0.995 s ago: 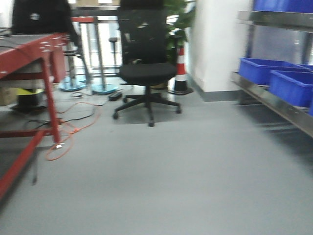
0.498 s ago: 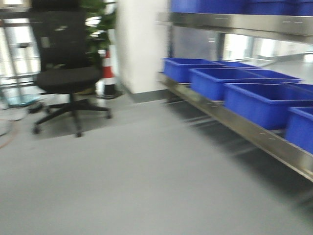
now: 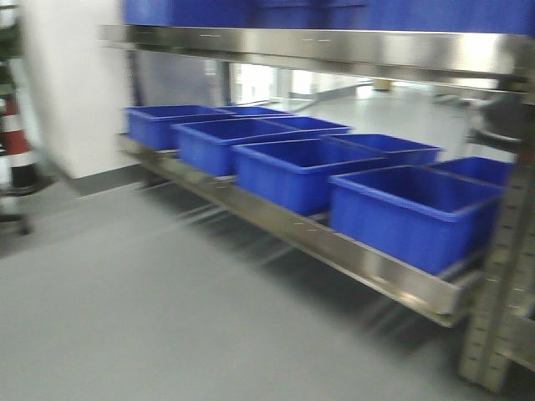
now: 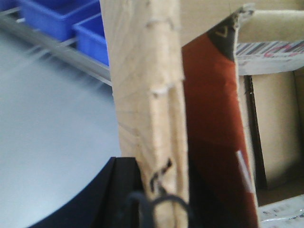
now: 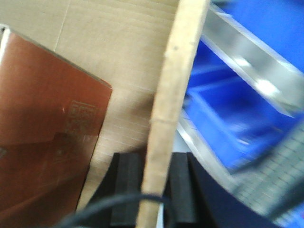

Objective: Stack two boxes on right shelf middle
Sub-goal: 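Keep holding the boxes while driving up to the blue-bin shelf rack, then lower the held boxes onto the middle shelf with both grippers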

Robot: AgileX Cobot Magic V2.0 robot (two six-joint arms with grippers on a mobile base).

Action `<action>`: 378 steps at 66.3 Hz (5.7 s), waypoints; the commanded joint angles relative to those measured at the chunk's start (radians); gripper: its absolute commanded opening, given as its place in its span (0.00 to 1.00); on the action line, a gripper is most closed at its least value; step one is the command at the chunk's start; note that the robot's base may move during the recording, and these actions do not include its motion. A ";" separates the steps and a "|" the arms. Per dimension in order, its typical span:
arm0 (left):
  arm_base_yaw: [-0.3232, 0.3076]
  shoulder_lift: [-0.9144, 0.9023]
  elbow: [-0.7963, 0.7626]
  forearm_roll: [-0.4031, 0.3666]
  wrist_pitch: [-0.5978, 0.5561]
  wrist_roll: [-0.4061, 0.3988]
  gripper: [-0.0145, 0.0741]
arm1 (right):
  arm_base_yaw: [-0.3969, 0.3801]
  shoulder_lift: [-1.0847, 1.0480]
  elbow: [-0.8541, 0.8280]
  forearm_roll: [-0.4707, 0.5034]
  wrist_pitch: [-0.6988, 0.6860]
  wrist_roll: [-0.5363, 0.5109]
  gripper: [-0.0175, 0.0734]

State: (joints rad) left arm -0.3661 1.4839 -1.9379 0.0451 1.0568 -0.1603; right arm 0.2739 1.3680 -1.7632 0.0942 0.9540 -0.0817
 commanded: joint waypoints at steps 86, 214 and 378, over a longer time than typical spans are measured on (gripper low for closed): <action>0.001 -0.017 -0.014 -0.030 -0.086 -0.001 0.04 | -0.003 -0.013 -0.007 -0.011 -0.027 -0.012 0.02; 0.001 -0.017 -0.014 -0.030 -0.086 -0.001 0.04 | -0.003 -0.013 -0.007 -0.011 -0.027 -0.012 0.02; 0.001 0.180 0.011 0.075 0.164 -0.001 0.04 | -0.003 0.168 0.051 0.075 0.136 -0.012 0.05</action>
State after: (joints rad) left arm -0.3661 1.6512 -1.9151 0.1103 1.2720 -0.1622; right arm 0.2721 1.5287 -1.7077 0.1588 1.1166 -0.0817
